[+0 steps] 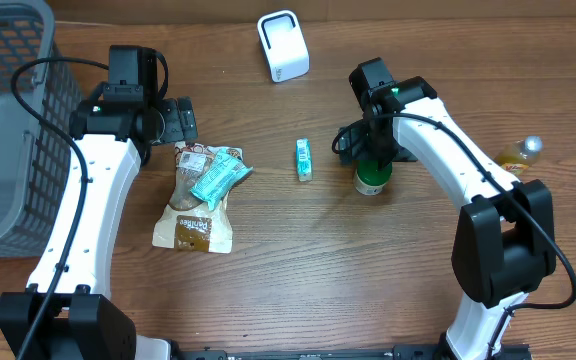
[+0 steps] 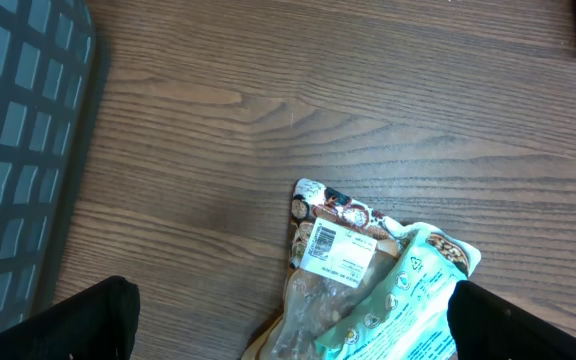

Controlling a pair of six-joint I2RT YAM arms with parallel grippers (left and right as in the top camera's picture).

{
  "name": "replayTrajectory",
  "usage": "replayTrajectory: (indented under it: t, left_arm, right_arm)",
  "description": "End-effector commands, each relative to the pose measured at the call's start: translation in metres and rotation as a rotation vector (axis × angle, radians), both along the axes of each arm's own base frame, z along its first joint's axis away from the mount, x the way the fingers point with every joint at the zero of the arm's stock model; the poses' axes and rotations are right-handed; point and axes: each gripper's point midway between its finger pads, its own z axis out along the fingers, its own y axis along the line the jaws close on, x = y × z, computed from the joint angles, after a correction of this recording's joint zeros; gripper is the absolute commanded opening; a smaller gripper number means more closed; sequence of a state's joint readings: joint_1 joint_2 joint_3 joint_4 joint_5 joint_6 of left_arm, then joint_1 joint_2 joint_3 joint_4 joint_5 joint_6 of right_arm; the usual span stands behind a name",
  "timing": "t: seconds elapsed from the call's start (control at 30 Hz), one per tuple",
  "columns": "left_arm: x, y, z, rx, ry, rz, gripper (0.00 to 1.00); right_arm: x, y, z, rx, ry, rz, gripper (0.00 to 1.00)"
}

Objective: Scan the item barcode

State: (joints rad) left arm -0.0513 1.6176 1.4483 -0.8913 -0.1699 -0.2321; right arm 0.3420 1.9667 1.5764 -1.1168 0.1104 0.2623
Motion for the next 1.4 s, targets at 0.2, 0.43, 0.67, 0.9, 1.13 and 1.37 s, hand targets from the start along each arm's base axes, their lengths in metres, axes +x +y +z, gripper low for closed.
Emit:
replayTrajectory:
  t: [0.2, 0.43, 0.67, 0.9, 1.13, 1.37]
  left_arm:
    - [0.001, 0.004, 0.006, 0.017, -0.016, 0.002, 1.0]
    - [0.001, 0.004, 0.006, 0.017, -0.016, 0.002, 1.0]
    - [0.001, 0.004, 0.006, 0.017, -0.016, 0.002, 0.99]
    - [0.001, 0.004, 0.006, 0.017, -0.016, 0.002, 1.0]
    - [0.001, 0.004, 0.006, 0.017, -0.016, 0.002, 1.0]
    - [0.001, 0.004, 0.006, 0.017, -0.016, 0.002, 1.0]
  right_arm:
    - [-0.014, -0.007, -0.019, -0.024, 0.066, -0.004, 0.92]
    - [-0.018, -0.009, -0.045, -0.046, 0.129, -0.005, 0.87]
    - [-0.02, -0.01, -0.057, -0.057, 0.159, -0.01, 0.78]
    - [-0.023, -0.011, -0.056, -0.06, 0.171, -0.01, 0.78]
    - [-0.021, -0.011, -0.057, -0.056, 0.161, -0.052, 0.73]
    - [-0.022, -0.013, -0.055, -0.055, 0.165, -0.09, 0.59]
